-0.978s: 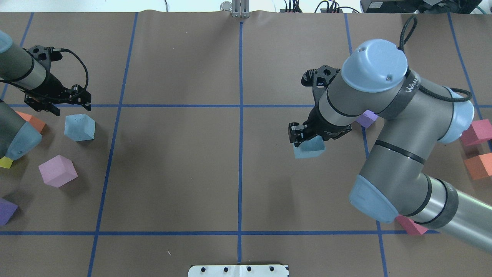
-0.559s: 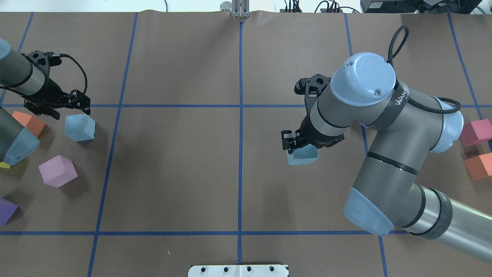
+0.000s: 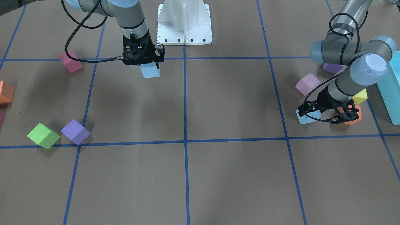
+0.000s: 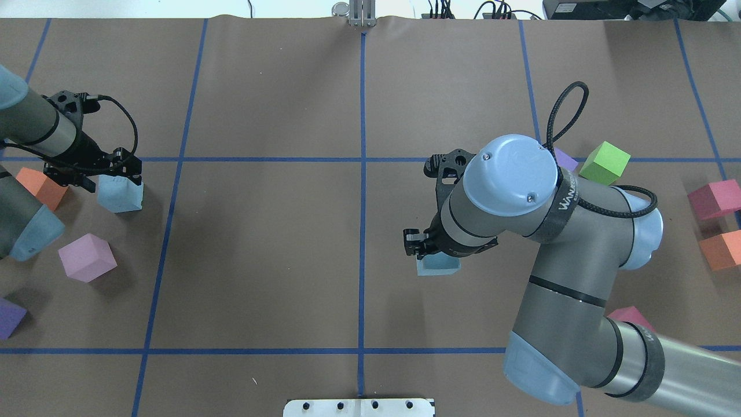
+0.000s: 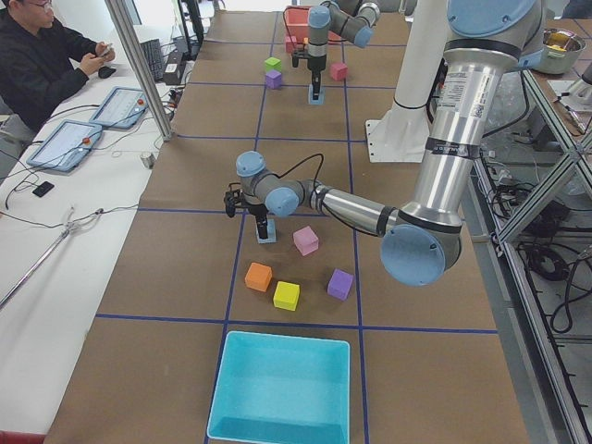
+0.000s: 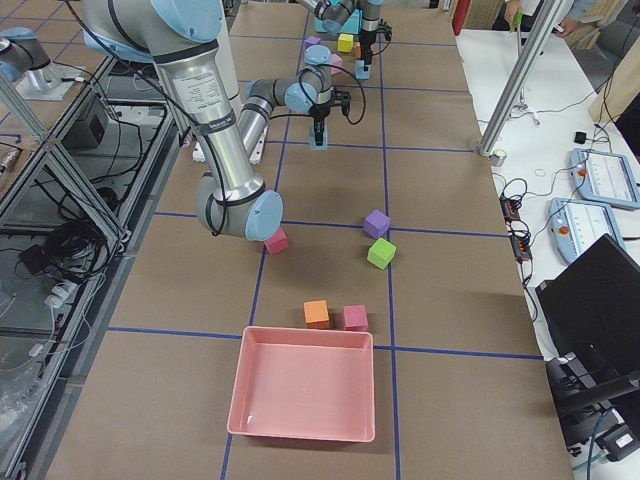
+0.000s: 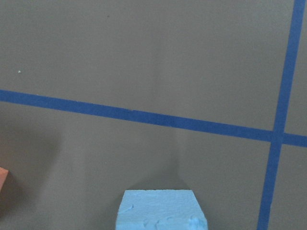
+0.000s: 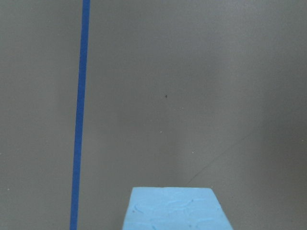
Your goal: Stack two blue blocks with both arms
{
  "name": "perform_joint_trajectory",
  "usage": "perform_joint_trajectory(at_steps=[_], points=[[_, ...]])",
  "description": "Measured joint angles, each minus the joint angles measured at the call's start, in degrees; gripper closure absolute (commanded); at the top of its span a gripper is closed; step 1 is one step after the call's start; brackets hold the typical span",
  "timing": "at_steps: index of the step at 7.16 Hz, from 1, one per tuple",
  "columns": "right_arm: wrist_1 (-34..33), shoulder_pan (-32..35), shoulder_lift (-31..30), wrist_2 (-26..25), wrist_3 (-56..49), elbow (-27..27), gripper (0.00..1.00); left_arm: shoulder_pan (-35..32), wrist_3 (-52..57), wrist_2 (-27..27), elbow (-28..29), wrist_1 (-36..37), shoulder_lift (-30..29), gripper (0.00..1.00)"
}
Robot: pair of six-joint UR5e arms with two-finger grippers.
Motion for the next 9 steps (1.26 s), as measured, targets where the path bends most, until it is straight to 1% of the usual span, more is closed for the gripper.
perform_joint_trajectory(at_steps=[1,2,3,4,6,7,9], points=[[0.0,-0.55,0.11,-0.43,0.39,-0.12,0.55,0.13,-0.05,0.01,0.31,-0.01,0.04,0.15],[0.0,-1.32,0.18,-1.17,0.57,-0.34,0.55,0.25,-0.06,-0.01,0.95,-0.03,-0.03,0.29],[0.02,-2.28,0.23,-2.06,0.76,-0.61,0.55,0.38,-0.04,-0.05,1.51,-0.07,-0.23,0.36],[0.06,-3.07,0.25,-2.79,0.99,-0.82,0.55,0.5,-0.08,-0.06,1.86,-0.15,-0.42,0.4],[0.15,-4.21,0.39,-3.31,1.63,-1.29,0.55,0.79,-0.08,-0.07,1.95,-0.45,-0.62,0.43],[0.27,-4.75,1.52,-3.59,2.39,-2.49,0.55,0.9,0.11,-0.08,1.99,-0.94,-0.73,0.45],[0.48,-5.23,5.86,-4.38,3.66,-7.13,0.55,0.97,0.35,-0.07,2.32,-2.59,-0.84,0.51]])
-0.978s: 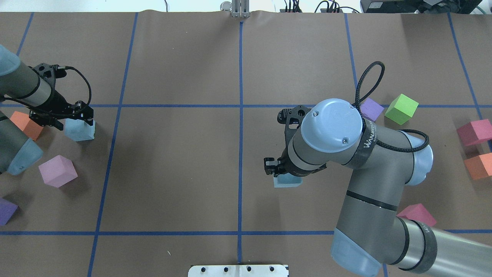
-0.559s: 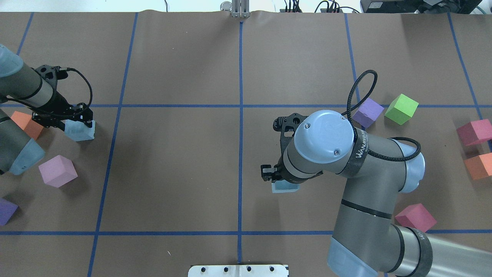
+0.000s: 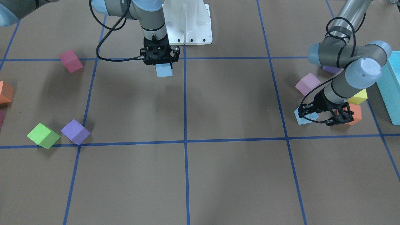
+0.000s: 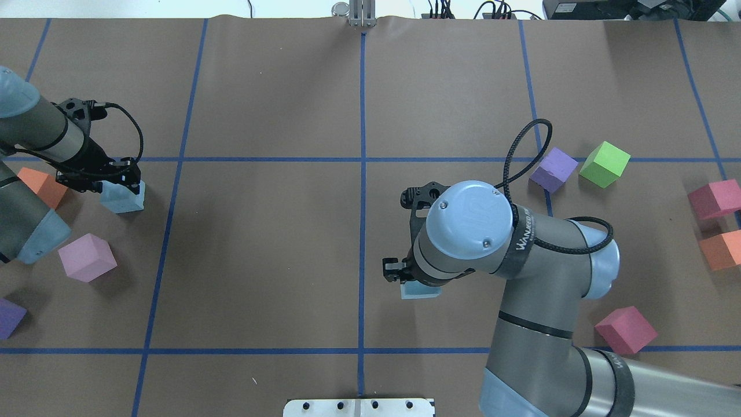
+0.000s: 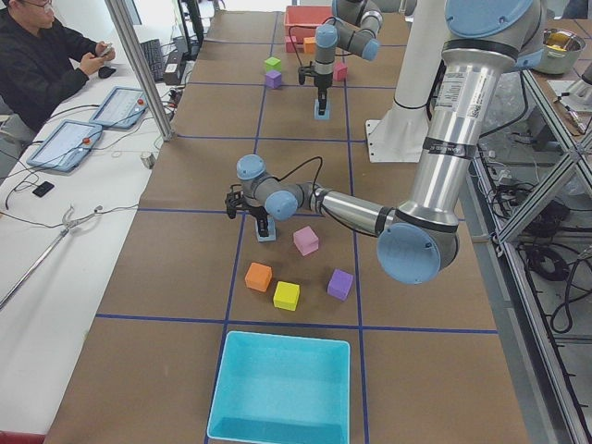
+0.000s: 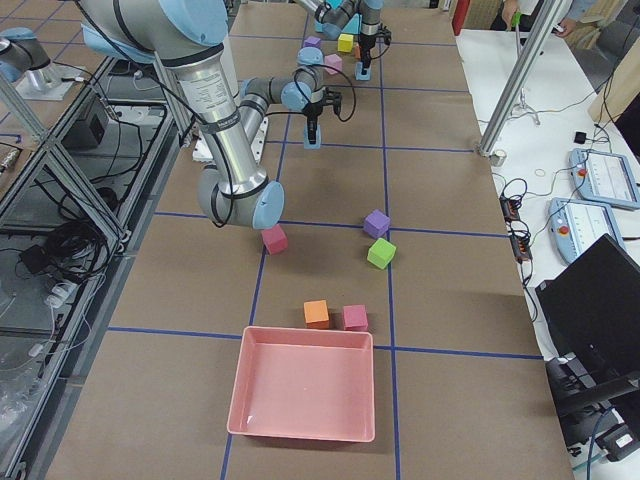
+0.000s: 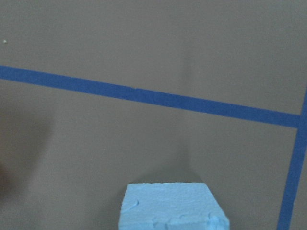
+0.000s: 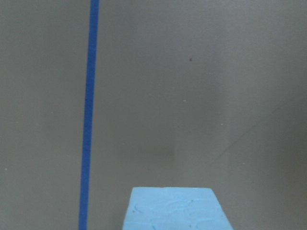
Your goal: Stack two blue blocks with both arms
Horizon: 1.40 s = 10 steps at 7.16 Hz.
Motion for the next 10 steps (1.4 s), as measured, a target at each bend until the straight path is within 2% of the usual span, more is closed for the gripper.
perform_joint_trajectory(at_steps=[4,7,10], points=[[7.41,0.03,3.4,-2.19,-0.51,-9.33,0.55,0.49,0.18,-0.01,0.2,-0.41,-0.74,0.55],[9.04,0.81,7.7,-2.84,-0.74,-15.29,0.55,0.51,0.11,0.07,0.11,-0.28,-1.54,0.55],[9.14,1.94,9.29,-2.93,-1.3,-17.15,0.53,0.51,-0.12,0.07,0.01,-0.26,-1.6,0.55]])
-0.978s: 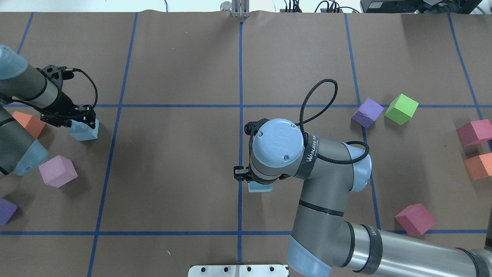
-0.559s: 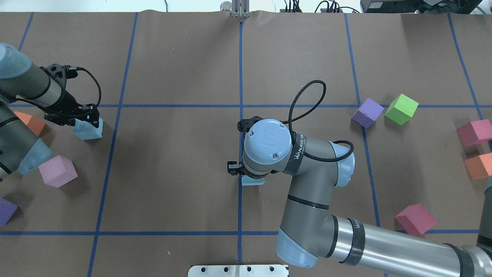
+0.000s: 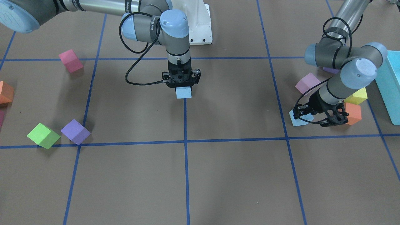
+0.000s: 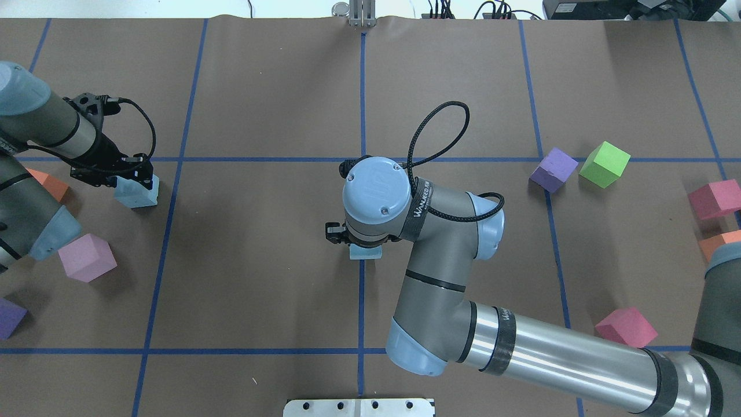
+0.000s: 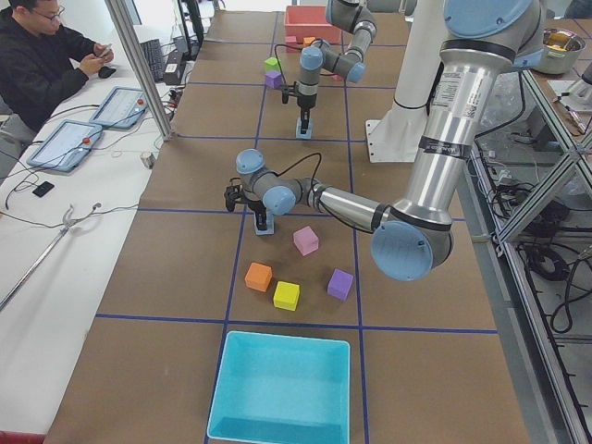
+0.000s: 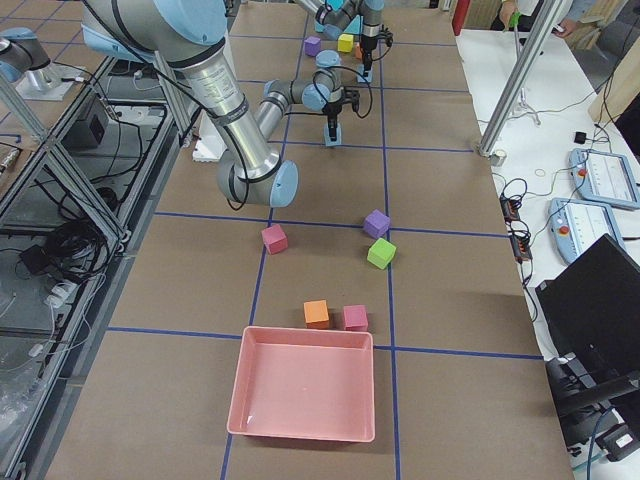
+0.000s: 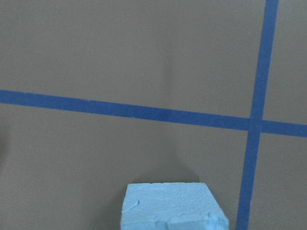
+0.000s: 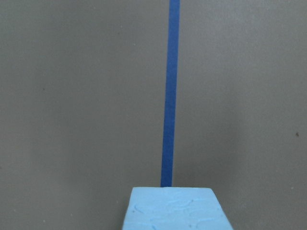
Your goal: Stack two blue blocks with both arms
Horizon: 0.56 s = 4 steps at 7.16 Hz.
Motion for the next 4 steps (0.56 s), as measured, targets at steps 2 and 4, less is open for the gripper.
perform_joint_trajectory(at_steps=[2,4], points=[[0.94,0.1,0.16,0.0,0.04,-1.05,0.48,0.0,-0.3,-0.06,-0.06,0.0,0.0,0.57],[2.25,0.12,0.38,0.01,0.38,-2.08,0.01,0.0,-0.41,-0.07,-0.29,0.06,-0.2,0.56]])
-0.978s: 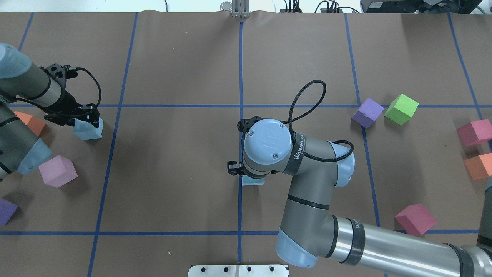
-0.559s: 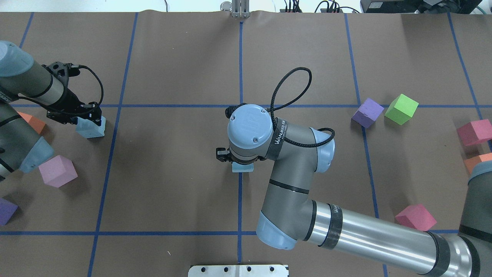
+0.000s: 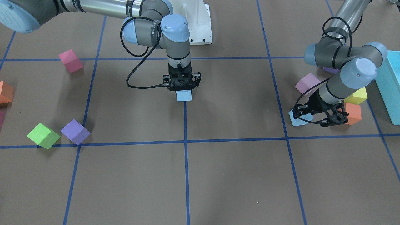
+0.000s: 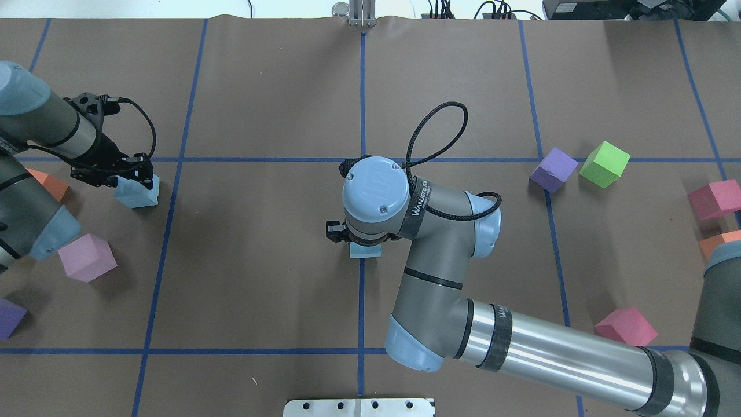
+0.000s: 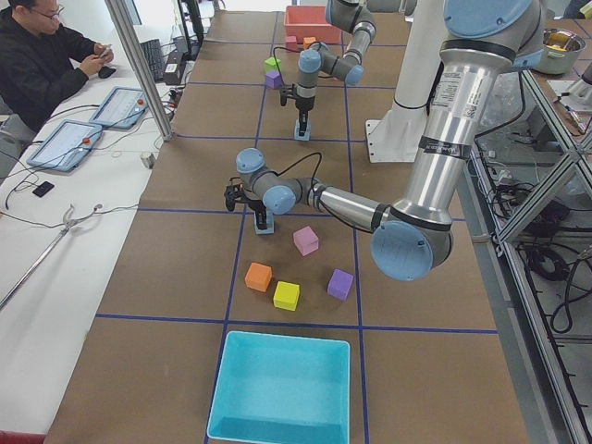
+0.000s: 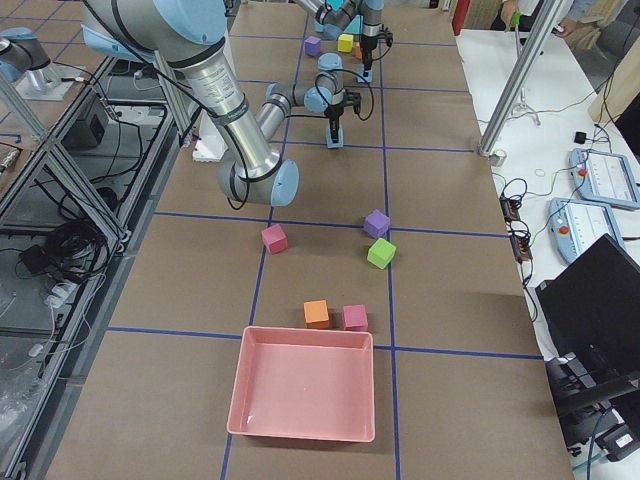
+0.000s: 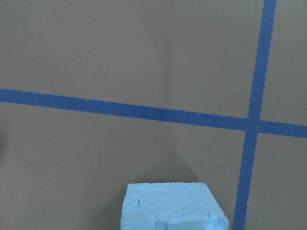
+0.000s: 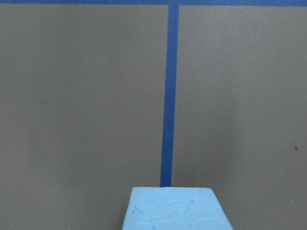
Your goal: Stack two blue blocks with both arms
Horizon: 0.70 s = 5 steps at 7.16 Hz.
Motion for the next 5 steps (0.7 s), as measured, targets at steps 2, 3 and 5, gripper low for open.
perform_joint_trajectory(at_steps=[2,3,5], points=[[0.6,0.09,0.15,0.04,0.0,-0.11,0.0,-0.01,-0.07,-0.02,-0.71,0.21,-0.47,0.56],[0.65,0.31,0.21,0.22,-0.07,0.1,0.0,-0.05,-0.09,-0.1,-1.78,0.55,-0.55,0.56],[-0.84,2.41,-0.81,3.41,-0.25,4.41,0.0,-0.14,-0.15,-0.33,-7.4,6.29,-1.32,0.56]])
